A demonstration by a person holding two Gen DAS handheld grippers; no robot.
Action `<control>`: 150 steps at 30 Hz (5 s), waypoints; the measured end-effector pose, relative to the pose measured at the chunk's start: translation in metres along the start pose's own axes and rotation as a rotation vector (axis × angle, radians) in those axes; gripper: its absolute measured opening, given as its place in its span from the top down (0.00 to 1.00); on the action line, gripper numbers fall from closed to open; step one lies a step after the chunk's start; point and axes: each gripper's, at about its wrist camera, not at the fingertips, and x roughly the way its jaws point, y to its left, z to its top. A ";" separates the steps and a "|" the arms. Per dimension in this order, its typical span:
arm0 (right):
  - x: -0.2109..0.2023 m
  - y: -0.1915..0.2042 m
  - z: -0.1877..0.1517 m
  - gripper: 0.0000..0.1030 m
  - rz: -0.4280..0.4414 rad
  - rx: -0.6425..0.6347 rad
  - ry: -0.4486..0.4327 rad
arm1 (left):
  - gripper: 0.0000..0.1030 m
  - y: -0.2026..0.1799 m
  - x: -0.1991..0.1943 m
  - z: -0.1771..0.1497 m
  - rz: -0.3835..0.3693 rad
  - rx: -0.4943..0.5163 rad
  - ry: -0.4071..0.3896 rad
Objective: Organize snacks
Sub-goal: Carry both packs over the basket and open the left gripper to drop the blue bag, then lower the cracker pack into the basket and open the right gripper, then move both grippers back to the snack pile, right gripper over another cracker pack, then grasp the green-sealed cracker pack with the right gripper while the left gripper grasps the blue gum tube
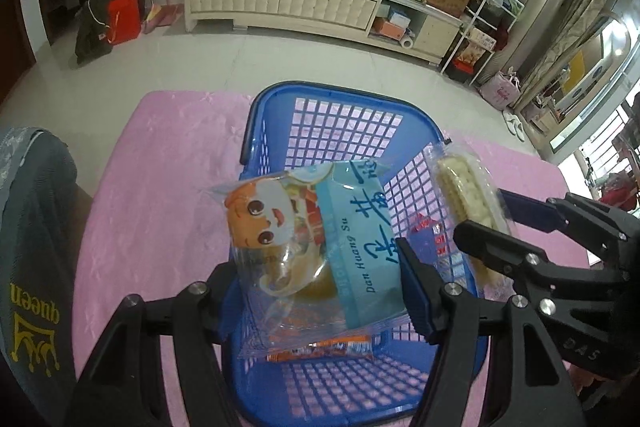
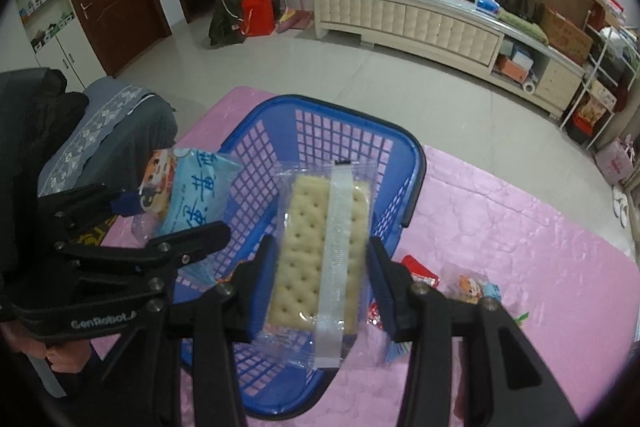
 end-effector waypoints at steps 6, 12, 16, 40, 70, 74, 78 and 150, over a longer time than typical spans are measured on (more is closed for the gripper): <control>0.007 -0.009 0.001 0.52 0.015 0.009 0.006 | 0.32 0.001 0.011 0.005 0.046 0.039 -0.041; 0.004 -0.010 -0.002 0.52 -0.002 -0.012 0.002 | 0.20 0.006 -0.002 -0.001 0.060 0.043 -0.068; 0.000 -0.011 0.000 0.52 0.011 0.002 0.002 | 0.20 0.012 -0.012 -0.007 0.058 0.029 -0.056; 0.043 0.030 0.018 0.37 -0.004 -0.073 0.074 | 0.20 0.050 -0.032 -0.025 0.110 -0.008 -0.059; -0.093 -0.051 -0.045 0.21 0.002 0.088 -0.071 | 0.20 -0.078 -0.086 -0.053 0.070 0.138 -0.131; -0.103 -0.072 -0.060 0.18 -0.002 0.136 -0.077 | 0.20 -0.105 -0.080 -0.057 0.052 0.178 -0.117; -0.111 -0.093 -0.073 0.08 -0.026 0.162 -0.082 | 0.20 -0.128 -0.070 -0.058 0.040 0.212 -0.100; -0.010 -0.235 -0.172 0.43 -0.091 0.209 0.035 | 0.20 -0.248 0.113 -0.081 0.107 0.275 0.202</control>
